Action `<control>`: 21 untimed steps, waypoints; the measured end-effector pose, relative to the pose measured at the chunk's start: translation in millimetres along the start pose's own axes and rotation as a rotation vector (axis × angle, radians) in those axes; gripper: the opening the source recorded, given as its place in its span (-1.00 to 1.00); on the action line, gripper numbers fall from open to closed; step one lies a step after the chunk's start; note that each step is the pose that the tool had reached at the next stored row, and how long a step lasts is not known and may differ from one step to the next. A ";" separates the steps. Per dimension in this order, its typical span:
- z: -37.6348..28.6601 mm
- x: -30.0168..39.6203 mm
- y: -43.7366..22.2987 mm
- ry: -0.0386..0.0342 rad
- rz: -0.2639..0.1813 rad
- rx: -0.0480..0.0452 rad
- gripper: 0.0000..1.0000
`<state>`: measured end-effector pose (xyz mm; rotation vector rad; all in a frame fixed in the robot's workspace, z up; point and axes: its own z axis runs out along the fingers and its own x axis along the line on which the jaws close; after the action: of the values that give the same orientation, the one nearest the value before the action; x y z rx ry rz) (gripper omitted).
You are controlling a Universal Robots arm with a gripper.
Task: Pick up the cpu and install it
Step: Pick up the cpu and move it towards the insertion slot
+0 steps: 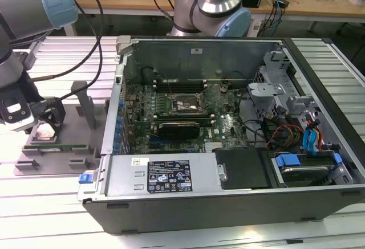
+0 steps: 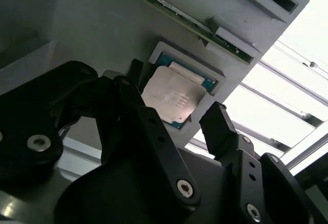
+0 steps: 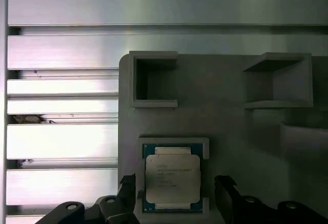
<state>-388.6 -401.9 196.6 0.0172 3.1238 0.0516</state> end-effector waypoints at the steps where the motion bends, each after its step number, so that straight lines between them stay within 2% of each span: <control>1: 2.5 -0.2 -0.1 0.0006 0.000 0.0000 0.44; 9: 10.2 -1.3 1.0 0.0019 -0.018 -0.0003 0.44; 13: 11.5 -1.2 4.0 0.0018 -0.018 -0.0003 0.44; 14: 12.2 -0.3 6.6 0.0019 -0.018 -0.0003 0.44; 15: 12.3 1.7 6.6 0.0018 -0.018 0.0000 0.44; 21: 11.0 1.9 6.7 0.0019 -0.018 0.0000 0.44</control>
<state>-390.3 -394.8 185.8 -0.0104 3.1254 0.0514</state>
